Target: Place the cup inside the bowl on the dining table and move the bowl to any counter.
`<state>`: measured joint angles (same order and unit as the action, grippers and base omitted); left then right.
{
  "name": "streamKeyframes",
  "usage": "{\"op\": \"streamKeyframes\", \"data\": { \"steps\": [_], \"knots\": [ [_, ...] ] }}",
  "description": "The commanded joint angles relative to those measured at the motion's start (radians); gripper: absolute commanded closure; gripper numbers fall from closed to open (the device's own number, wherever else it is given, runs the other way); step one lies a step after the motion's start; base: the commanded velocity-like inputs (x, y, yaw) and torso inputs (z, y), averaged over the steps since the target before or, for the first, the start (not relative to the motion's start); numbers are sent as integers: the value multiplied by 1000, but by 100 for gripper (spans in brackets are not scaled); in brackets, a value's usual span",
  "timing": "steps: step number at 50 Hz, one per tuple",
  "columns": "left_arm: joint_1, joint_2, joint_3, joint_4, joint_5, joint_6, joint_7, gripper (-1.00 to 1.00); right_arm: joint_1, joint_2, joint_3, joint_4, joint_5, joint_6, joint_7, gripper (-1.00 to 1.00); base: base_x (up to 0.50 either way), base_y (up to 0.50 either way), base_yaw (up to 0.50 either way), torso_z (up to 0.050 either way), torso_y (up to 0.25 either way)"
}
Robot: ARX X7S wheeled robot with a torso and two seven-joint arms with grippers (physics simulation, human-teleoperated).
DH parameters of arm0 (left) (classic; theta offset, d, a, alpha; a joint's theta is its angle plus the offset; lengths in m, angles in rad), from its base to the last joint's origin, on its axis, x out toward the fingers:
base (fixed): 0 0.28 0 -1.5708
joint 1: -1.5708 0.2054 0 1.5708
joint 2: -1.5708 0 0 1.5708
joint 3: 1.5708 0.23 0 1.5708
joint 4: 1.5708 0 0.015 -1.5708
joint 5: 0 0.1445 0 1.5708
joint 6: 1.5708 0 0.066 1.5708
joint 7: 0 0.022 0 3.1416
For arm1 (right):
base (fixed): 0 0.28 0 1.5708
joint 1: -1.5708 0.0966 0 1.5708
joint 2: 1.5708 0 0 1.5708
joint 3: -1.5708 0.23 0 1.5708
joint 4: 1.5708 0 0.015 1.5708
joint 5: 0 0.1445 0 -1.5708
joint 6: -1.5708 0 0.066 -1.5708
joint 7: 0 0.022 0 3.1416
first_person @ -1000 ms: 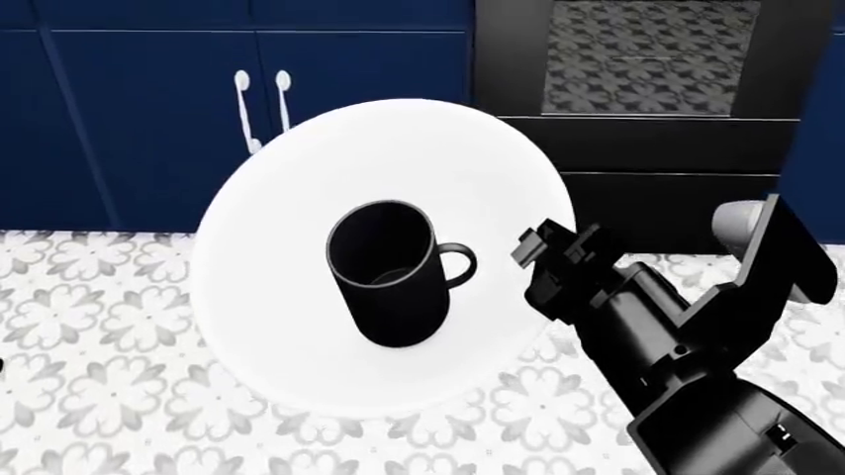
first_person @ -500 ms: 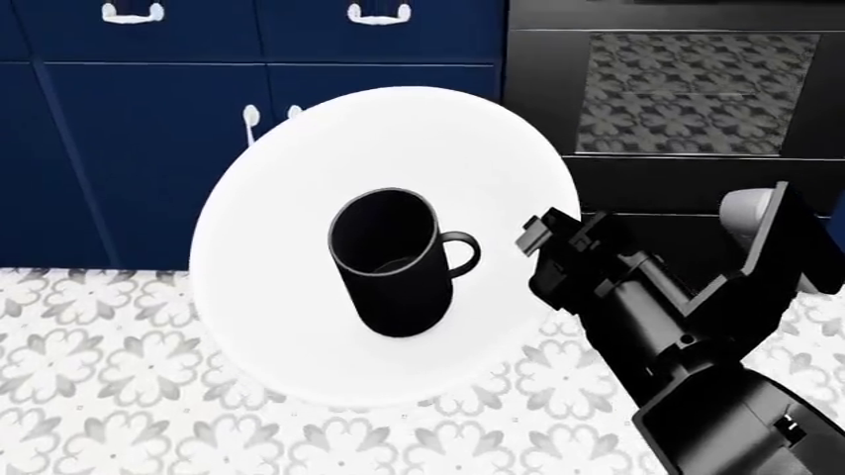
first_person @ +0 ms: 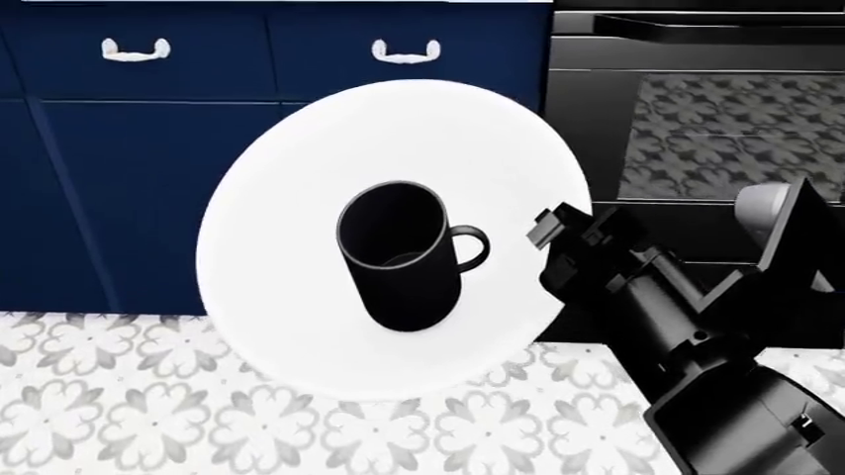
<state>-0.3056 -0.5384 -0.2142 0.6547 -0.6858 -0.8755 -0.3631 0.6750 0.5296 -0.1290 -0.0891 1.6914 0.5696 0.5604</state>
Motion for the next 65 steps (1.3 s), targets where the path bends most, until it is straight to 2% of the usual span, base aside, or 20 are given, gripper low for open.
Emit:
{"op": "streamKeyframes", "data": {
  "steps": [1,23,65],
  "knots": [
    [3,-5,6,9,-10,9,9,-100,7,1,17,-10,9,-8,-7,100,500,200,0,0,0],
    [-17,-7,16,17,-27,-8,-5,-100,23,28,39,-32,32,-10,25,100,500,198,0,0,2],
    [-5,-15,11,12,-30,12,-8,-100,12,23,37,-36,27,-27,19,100,500,-6,0,0,2]
  ]
}}
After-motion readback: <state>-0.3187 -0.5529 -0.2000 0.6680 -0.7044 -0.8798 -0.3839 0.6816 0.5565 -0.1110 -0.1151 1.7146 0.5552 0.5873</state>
